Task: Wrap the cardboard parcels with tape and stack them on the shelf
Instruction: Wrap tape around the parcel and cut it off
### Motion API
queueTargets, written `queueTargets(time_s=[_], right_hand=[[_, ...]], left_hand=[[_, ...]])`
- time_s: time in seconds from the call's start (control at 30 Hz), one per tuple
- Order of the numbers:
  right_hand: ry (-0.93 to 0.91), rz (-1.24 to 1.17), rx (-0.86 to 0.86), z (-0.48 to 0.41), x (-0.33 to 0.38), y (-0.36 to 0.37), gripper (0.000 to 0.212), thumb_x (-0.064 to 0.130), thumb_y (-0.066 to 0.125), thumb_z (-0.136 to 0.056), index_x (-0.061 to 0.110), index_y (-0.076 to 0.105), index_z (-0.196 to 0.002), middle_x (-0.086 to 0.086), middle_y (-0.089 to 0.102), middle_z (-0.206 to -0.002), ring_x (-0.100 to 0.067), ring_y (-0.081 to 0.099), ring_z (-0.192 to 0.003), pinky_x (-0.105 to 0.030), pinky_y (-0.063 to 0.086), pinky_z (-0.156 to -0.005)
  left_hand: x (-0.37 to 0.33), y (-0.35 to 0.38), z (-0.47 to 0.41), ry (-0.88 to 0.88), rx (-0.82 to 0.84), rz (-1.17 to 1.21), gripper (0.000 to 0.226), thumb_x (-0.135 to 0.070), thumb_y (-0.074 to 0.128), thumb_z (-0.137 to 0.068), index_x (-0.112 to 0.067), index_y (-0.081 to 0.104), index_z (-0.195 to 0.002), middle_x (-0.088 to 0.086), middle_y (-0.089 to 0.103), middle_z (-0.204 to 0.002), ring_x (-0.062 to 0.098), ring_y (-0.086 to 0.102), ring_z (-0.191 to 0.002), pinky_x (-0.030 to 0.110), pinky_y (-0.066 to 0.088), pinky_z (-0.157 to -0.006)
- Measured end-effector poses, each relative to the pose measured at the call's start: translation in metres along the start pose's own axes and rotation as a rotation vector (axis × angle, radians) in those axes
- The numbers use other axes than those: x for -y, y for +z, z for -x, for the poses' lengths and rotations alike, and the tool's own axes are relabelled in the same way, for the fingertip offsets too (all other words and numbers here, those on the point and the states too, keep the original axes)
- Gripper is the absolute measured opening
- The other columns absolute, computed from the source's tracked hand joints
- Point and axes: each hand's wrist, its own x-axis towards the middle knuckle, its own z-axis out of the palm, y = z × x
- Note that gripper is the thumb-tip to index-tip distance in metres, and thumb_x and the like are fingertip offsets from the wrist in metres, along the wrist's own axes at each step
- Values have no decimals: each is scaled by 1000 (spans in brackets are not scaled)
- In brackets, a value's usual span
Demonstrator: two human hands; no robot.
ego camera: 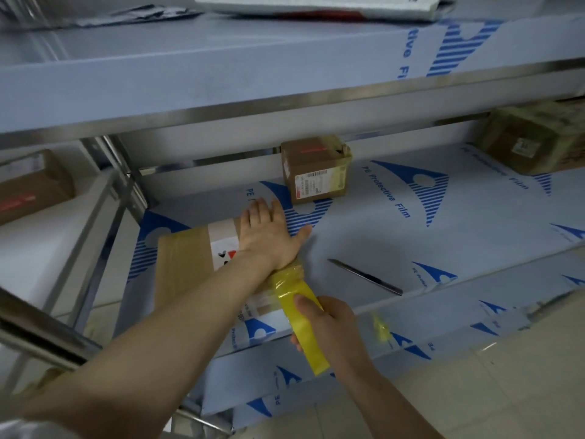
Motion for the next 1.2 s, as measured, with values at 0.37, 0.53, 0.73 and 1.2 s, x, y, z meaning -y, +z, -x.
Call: queueTargets(time_s=[0.37, 0.53, 0.73, 1.2], right_hand=[[14, 41, 10, 1, 8, -1, 54, 44, 59, -85, -8, 53, -76, -36, 58, -84, -25, 52, -62, -52, 53, -72], [26, 29, -7, 2, 8, 2, 47, 48, 59, -75, 3, 53, -65, -35, 61, -82, -27, 55, -63, -50, 54, -71], [24, 22, 23, -1, 7, 0, 40, 39, 60, -87, 7, 52, -64, -29, 64, -75, -16, 61, -48, -43, 53, -66], [87, -27, 45, -1, 12, -1, 35, 35, 62, -88, 7, 59, -66, -11, 64, -55, -18, 62, -46, -37, 52, -59]], left_hand=[[14, -7, -40, -124, 6, 132, 53, -47, 15, -100, -14, 57, -100, 16, 63, -112, 25, 52, -90, 38, 36, -89], [4, -10, -21, -84, 110, -2, 104, -85, 9, -77, -13, 3, -152, 16, -2, -159, 29, -5, -146, 49, -9, -114], [-9, -4, -1, 88, 88, -25, 93, -78, 14, -84, -16, 0, -152, 18, -11, -158, 31, -15, -145, 49, -13, -115], [21, -23, -13, -22, 151, 154, 91, -78, 30, -83, -20, 13, -152, 17, 13, -157, 34, 14, -144, 46, 13, -115]])
